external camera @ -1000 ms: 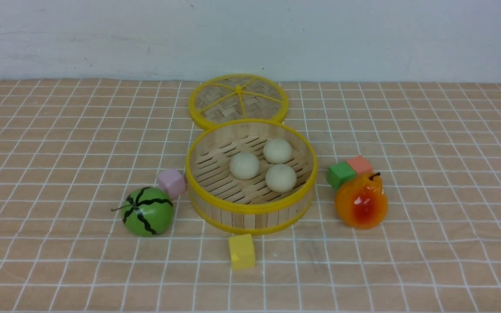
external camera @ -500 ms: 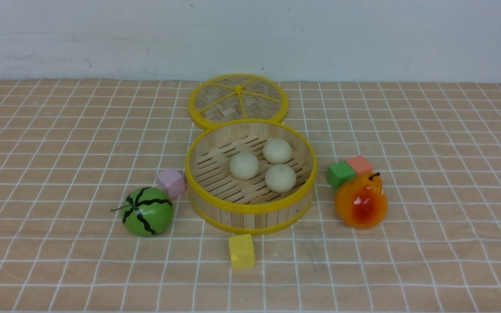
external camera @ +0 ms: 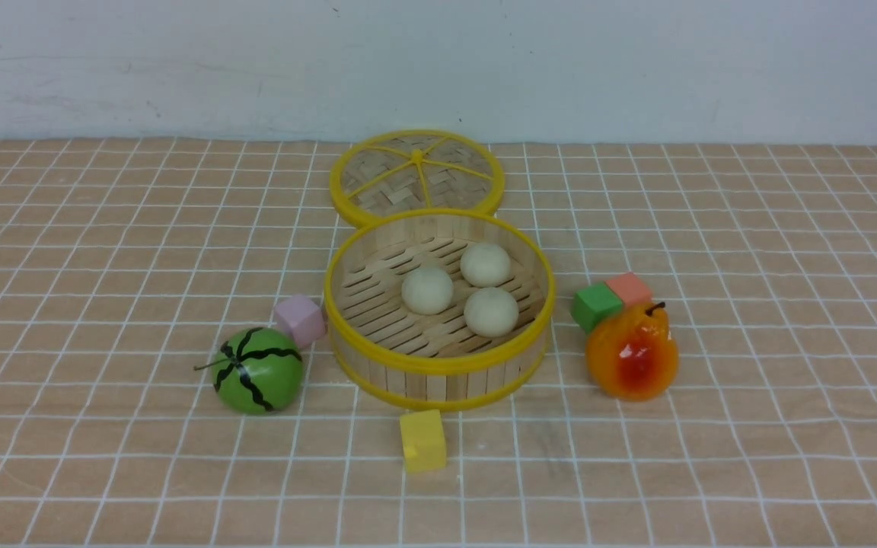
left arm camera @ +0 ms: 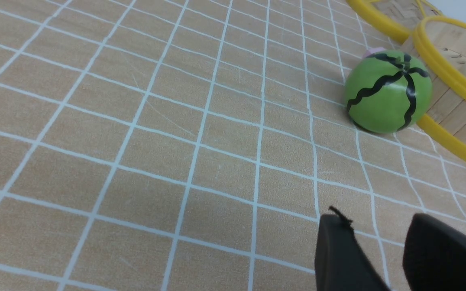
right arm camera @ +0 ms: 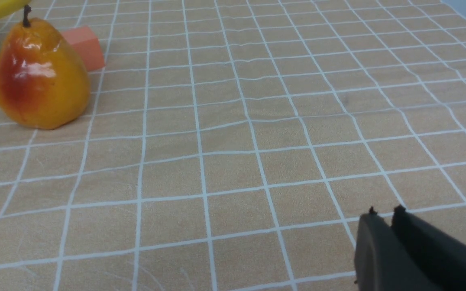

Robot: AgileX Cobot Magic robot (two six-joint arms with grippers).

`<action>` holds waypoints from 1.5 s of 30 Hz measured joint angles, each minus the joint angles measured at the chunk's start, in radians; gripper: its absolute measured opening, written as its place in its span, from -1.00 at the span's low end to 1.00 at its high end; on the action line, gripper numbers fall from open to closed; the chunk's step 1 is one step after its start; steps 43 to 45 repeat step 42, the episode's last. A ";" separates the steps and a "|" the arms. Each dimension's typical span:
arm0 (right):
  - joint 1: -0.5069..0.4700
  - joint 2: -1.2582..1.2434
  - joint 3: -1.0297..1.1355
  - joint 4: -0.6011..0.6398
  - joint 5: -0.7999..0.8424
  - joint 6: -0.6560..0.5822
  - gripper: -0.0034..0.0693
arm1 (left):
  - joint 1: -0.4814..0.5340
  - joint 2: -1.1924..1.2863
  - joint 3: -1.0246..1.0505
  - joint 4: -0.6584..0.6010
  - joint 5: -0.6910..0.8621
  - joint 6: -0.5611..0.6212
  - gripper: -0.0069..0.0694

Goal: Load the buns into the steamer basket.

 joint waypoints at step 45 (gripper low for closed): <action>0.000 0.000 0.000 0.000 -0.001 0.000 -0.64 | 0.000 0.000 0.000 0.001 0.000 0.000 -0.19</action>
